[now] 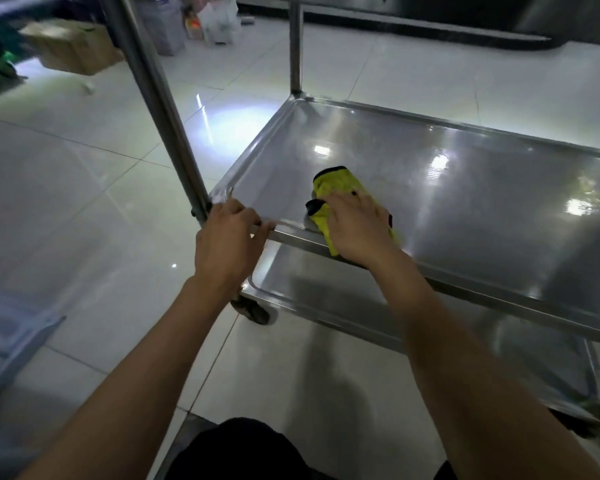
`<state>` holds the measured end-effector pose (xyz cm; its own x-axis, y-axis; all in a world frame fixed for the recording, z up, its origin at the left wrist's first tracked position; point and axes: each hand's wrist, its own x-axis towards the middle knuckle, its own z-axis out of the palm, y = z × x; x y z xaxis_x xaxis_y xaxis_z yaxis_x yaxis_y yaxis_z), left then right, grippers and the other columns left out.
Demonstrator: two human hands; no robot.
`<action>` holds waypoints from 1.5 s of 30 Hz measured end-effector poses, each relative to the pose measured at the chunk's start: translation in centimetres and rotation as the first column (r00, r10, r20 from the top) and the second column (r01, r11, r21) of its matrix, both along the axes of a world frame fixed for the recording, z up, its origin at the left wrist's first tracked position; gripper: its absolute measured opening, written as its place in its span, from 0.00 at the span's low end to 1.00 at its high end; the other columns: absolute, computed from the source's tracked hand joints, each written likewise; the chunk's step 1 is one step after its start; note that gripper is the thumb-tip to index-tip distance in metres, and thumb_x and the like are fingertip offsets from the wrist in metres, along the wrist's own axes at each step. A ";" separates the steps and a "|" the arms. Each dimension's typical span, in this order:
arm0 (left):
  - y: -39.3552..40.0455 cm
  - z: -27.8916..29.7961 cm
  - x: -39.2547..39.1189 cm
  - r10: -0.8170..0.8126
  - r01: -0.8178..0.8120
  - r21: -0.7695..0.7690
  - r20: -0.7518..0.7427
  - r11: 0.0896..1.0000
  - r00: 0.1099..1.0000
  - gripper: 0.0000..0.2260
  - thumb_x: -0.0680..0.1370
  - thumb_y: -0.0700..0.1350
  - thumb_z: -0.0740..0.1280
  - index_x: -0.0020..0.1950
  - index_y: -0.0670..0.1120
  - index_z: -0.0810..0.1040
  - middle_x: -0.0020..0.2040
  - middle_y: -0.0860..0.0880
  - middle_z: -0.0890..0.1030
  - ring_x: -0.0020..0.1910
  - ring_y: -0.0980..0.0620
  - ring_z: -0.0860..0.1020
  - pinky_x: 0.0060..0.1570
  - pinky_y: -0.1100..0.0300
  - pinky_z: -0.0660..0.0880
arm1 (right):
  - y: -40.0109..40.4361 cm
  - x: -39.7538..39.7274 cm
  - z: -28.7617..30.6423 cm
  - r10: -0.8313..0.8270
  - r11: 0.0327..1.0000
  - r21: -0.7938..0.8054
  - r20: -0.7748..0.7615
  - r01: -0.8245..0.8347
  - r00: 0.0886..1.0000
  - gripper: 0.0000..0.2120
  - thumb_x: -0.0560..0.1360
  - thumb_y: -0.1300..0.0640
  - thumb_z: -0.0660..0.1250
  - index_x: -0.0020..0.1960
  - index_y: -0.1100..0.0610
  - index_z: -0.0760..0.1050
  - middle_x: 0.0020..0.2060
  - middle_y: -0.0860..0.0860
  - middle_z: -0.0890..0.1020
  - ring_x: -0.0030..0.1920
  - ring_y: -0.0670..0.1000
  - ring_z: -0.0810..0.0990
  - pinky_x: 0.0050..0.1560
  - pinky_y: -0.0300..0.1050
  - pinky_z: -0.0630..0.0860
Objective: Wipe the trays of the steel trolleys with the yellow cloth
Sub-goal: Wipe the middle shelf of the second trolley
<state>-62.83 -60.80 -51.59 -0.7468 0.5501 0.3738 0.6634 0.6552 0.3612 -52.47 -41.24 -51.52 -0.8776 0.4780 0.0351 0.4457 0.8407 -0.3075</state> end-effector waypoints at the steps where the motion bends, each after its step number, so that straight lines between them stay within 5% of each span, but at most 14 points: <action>1: -0.4 -0.1 -0.1 -0.003 0.003 0.011 -0.014 1.000 1.000 0.11 0.80 0.53 0.69 0.50 0.48 0.86 0.51 0.50 0.82 0.50 0.48 0.79 0.46 0.47 0.81 | -0.2 -0.9 -0.1 0.035 0.999 -0.001 -0.010 -0.035 0.999 0.23 0.82 0.53 0.51 0.76 0.42 0.63 0.77 0.45 0.64 0.78 0.55 0.55 0.73 0.62 0.54; 6: -1.7 -0.3 -0.6 -0.054 0.057 0.019 -0.120 0.998 0.991 0.10 0.80 0.48 0.67 0.50 0.47 0.87 0.46 0.52 0.84 0.44 0.49 0.80 0.40 0.54 0.78 | -1.4 -5.7 -0.1 0.177 0.983 -0.041 -0.033 -0.178 0.984 0.22 0.82 0.52 0.53 0.73 0.38 0.67 0.74 0.45 0.69 0.76 0.54 0.60 0.71 0.56 0.58; 11: -3.0 -0.9 -1.3 -0.080 0.078 -0.015 -0.156 0.997 0.985 0.08 0.77 0.45 0.70 0.54 0.49 0.86 0.52 0.52 0.85 0.53 0.47 0.80 0.51 0.50 0.74 | -3.6 -10.3 1.2 0.241 0.958 -0.150 -0.034 -0.243 0.970 0.21 0.81 0.54 0.55 0.71 0.37 0.70 0.74 0.50 0.69 0.74 0.55 0.66 0.70 0.54 0.60; 17: -3.5 -0.1 -2.4 -0.077 0.067 -0.111 -0.086 0.992 0.993 0.10 0.77 0.47 0.67 0.55 0.52 0.85 0.56 0.56 0.82 0.57 0.48 0.77 0.53 0.52 0.69 | -5.3 -14.9 2.2 0.385 0.888 -0.245 -0.066 -0.389 0.921 0.17 0.82 0.54 0.61 0.68 0.41 0.76 0.72 0.50 0.72 0.69 0.55 0.71 0.70 0.53 0.68; 24: -3.5 0.4 -3.5 -0.084 0.076 -0.156 -0.049 0.985 0.995 0.13 0.78 0.49 0.64 0.59 0.53 0.84 0.57 0.55 0.82 0.59 0.49 0.76 0.54 0.53 0.70 | -6.4 -17.3 1.5 0.314 0.921 -0.185 -0.168 -0.343 0.934 0.18 0.81 0.53 0.62 0.69 0.41 0.75 0.71 0.51 0.74 0.70 0.55 0.72 0.68 0.54 0.68; 34: -3.9 0.4 -2.2 -0.089 0.088 -0.249 0.005 0.965 0.996 0.18 0.80 0.50 0.64 0.69 0.51 0.77 0.66 0.52 0.77 0.65 0.46 0.73 0.59 0.48 0.71 | -2.9 -6.5 0.9 0.196 0.967 -0.134 -0.139 -0.215 0.971 0.18 0.79 0.49 0.58 0.66 0.35 0.75 0.68 0.49 0.75 0.68 0.53 0.72 0.66 0.50 0.64; 40: -3.7 0.5 -0.2 -0.081 0.082 -0.269 0.015 0.960 0.997 0.19 0.80 0.52 0.65 0.70 0.50 0.74 0.70 0.48 0.73 0.72 0.46 0.68 0.65 0.43 0.70 | -2.2 0.4 0.5 0.091 0.995 0.030 0.029 -0.092 0.995 0.23 0.80 0.38 0.56 0.74 0.33 0.62 0.79 0.42 0.58 0.75 0.58 0.61 0.71 0.58 0.55; 45: -2.5 1.0 1.7 -0.147 0.148 -0.266 0.025 0.953 0.989 0.19 0.80 0.53 0.63 0.71 0.51 0.73 0.70 0.49 0.73 0.71 0.45 0.69 0.64 0.42 0.71 | -2.6 3.2 0.9 0.101 0.993 0.066 0.017 -0.102 0.995 0.27 0.77 0.38 0.62 0.75 0.35 0.61 0.76 0.41 0.64 0.68 0.61 0.65 0.65 0.56 0.61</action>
<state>-61.17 -63.30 -50.63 -0.6515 0.7332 0.1949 0.7584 0.6233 0.1907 -49.24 -43.83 -50.59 -0.9220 0.3836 0.0518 0.3608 0.9001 -0.2441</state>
